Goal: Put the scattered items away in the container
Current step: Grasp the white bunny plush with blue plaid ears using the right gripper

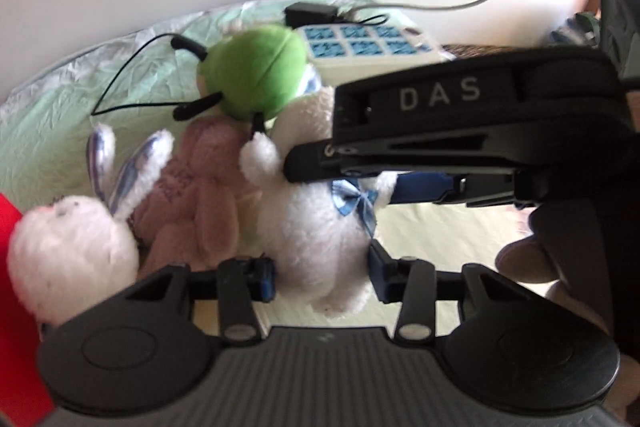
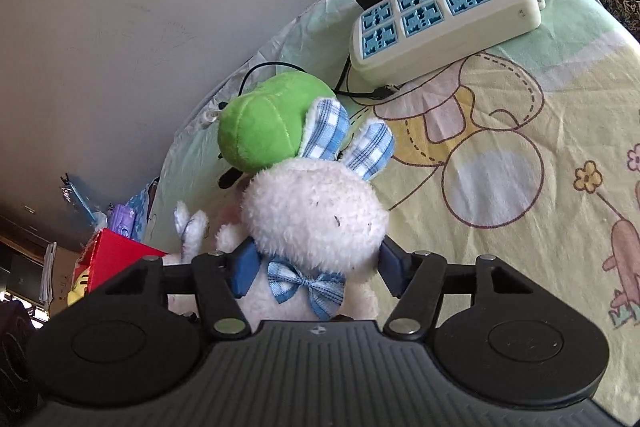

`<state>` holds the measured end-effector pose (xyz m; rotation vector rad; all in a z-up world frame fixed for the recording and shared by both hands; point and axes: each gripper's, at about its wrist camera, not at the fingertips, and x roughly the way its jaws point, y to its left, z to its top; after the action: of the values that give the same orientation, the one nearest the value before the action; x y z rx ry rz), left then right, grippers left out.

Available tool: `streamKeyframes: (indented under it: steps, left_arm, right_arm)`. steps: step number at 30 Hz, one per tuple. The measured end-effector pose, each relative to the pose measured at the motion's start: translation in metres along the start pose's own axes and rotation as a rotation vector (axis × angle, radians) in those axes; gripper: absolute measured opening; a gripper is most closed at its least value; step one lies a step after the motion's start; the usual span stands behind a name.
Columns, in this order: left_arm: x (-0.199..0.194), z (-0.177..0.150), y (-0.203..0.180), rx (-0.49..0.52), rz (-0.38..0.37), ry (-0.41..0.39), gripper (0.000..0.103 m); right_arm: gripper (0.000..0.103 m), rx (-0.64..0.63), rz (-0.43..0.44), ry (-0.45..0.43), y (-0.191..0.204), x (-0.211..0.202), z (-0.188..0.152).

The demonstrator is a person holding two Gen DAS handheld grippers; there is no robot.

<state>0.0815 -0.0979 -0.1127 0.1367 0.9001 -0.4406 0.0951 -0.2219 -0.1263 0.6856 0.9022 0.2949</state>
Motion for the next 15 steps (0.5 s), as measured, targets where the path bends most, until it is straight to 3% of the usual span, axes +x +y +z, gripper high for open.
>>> streamKeyframes:
  steps: [5,10,15]
  left_arm:
    - [-0.026,-0.021,-0.013,0.038,-0.068,0.019,0.045]
    - [-0.040,-0.054,-0.021,0.067,-0.129,0.078,0.050]
    - [-0.042,-0.077,-0.022,0.063,-0.133,0.118,0.057]
  right_arm:
    - [0.064,-0.024,-0.028,0.021,0.006,-0.027,-0.022]
    - [0.064,-0.029,-0.075,0.096,0.009,-0.035,-0.057]
    - [0.065,-0.041,-0.096,0.139,0.011,-0.033,-0.080]
